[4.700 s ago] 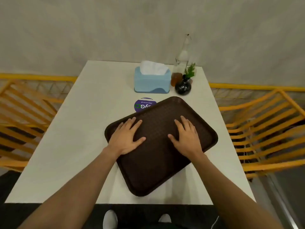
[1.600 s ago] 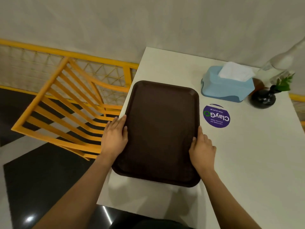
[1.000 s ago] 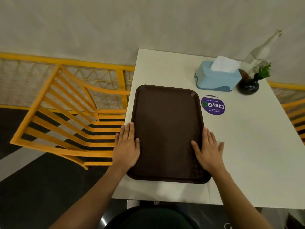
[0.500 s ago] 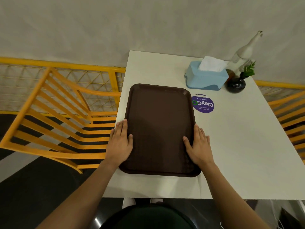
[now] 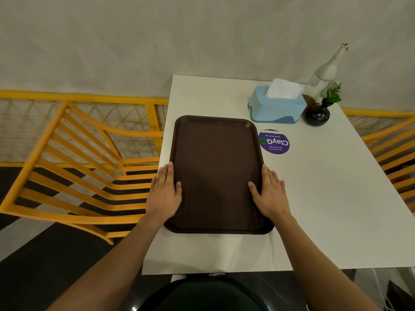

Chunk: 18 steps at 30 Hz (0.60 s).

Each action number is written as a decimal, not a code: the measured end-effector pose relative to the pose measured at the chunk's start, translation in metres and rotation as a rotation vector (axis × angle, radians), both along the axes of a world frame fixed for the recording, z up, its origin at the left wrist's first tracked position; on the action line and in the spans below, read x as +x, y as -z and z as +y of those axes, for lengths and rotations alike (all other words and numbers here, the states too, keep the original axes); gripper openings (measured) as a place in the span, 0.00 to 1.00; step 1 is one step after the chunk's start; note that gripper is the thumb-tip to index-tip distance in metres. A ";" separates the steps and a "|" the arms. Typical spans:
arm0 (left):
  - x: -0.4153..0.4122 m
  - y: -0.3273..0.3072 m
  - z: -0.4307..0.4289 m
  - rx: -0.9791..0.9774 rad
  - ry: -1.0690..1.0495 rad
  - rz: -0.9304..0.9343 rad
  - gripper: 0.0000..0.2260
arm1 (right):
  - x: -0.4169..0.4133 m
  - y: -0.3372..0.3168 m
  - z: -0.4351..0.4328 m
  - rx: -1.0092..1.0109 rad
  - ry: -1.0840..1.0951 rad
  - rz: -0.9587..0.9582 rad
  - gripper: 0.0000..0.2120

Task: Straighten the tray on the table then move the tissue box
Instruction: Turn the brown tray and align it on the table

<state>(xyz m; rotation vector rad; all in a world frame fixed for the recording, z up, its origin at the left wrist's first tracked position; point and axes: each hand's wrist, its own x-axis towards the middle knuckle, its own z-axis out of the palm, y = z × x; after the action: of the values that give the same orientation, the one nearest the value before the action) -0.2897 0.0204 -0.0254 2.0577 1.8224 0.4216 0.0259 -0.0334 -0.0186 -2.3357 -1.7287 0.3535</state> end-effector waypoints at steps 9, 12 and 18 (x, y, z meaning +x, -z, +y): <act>0.001 -0.004 -0.001 -0.003 0.004 -0.046 0.29 | 0.000 0.000 0.000 0.005 0.006 0.010 0.37; 0.001 -0.005 0.000 -0.021 -0.008 -0.088 0.29 | 0.001 -0.001 0.000 0.004 0.012 0.043 0.37; -0.002 -0.018 0.001 -0.069 -0.031 -0.247 0.32 | 0.011 -0.016 0.006 0.114 0.080 0.269 0.39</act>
<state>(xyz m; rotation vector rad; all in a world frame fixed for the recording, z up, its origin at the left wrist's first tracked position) -0.2913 0.0211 -0.0075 1.8430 1.6988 0.5855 0.0372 -0.0276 -0.0025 -2.1566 -1.4866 0.5144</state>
